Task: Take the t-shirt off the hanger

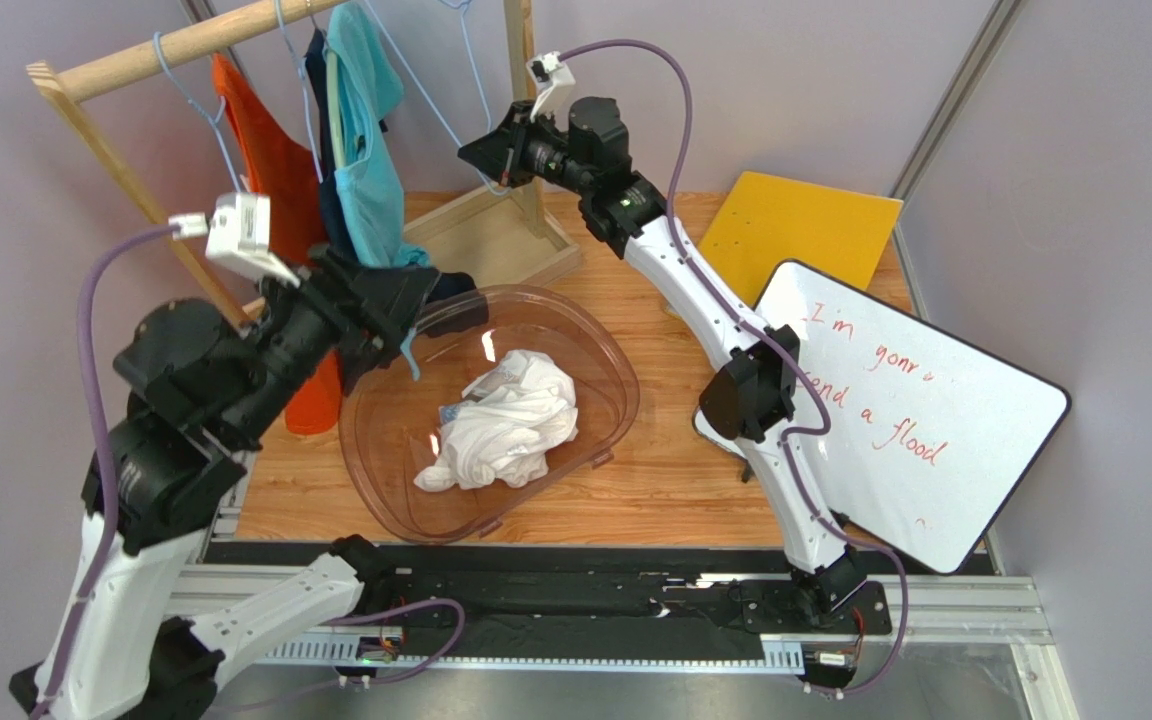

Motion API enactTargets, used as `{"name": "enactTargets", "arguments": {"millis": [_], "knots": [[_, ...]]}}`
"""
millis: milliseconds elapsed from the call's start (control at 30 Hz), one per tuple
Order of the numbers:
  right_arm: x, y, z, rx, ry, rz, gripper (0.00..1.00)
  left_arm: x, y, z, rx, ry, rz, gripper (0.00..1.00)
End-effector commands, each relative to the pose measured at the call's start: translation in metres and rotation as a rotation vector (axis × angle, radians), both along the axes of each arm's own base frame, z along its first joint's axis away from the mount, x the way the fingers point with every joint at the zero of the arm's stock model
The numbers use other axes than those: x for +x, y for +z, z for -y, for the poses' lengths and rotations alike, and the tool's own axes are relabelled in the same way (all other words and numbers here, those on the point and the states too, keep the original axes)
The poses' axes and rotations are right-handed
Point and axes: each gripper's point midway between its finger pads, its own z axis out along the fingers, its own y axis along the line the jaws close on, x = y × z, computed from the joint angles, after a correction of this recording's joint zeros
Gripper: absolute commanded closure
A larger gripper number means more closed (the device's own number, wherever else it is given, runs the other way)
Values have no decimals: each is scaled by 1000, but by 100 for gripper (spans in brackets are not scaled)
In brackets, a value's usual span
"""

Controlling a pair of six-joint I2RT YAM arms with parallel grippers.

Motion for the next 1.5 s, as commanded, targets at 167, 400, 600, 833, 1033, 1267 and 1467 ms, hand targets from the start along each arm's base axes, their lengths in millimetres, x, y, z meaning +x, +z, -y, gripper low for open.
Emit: {"name": "enactTargets", "arguments": {"millis": [167,400,600,833,1033,1267,1467], "knots": [[-39,83,21,72,25,122,100,126,69,24,58,89,58,28],[-49,84,25,47,42,107,100,218,61,46,50,18,8,32],[-58,77,29,1,64,102,100,263,54,48,38,8,38,33],[-66,68,31,-45,86,93,100,286,33,54,1,-9,-7,47],[-74,62,40,-99,74,92,100,297,22,63,-49,-33,-43,79],[-79,64,62,-172,-9,87,66,305,28,60,-160,-3,-67,100],[-80,57,111,-247,-227,-9,43,321,38,53,-332,0,-95,100]]}}
